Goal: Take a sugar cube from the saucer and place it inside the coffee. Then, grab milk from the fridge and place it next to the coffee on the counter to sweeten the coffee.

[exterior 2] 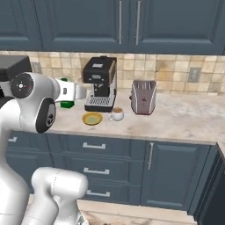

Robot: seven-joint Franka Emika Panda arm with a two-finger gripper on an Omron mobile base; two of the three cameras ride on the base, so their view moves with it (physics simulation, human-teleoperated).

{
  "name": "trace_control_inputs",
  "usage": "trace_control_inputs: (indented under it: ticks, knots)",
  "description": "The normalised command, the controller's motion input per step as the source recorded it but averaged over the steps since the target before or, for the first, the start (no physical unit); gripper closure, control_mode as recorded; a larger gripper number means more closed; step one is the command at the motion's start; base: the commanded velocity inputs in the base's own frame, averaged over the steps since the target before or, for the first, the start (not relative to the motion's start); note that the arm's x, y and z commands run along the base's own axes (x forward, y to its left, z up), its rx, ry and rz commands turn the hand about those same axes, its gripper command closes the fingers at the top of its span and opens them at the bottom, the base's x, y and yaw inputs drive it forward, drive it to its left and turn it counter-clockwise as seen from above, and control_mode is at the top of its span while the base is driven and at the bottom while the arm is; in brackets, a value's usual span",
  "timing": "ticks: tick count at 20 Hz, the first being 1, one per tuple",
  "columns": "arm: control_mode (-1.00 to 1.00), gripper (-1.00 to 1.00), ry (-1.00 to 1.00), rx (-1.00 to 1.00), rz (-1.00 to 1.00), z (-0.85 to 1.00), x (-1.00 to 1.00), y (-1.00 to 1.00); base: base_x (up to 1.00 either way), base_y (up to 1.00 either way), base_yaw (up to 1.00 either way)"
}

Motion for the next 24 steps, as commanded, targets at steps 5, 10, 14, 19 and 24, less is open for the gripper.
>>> trace_control_inputs:
  ticks: [5,10,14,19,24]
  knots:
    - [1.00,1.00,0.00,0.00,0.00,0.00,0.00,0.00,0.33,-0.63,0.11]
    - [1.00,1.00,0.00,0.00,0.00,0.00,0.00,0.00,0.30,-0.58,0.03]
    - [1.00,1.00,0.00,0.00,0.00,0.00,0.00,0.00,0.52,-0.10,0.00]
    - [1.00,1.00,0.00,0.00,0.00,0.00,0.00,0.00,0.72,0.00,0.00]
    - [1.00,1.00,0.00,0.00,0.00,0.00,0.00,0.00,0.59,0.00,0.00]
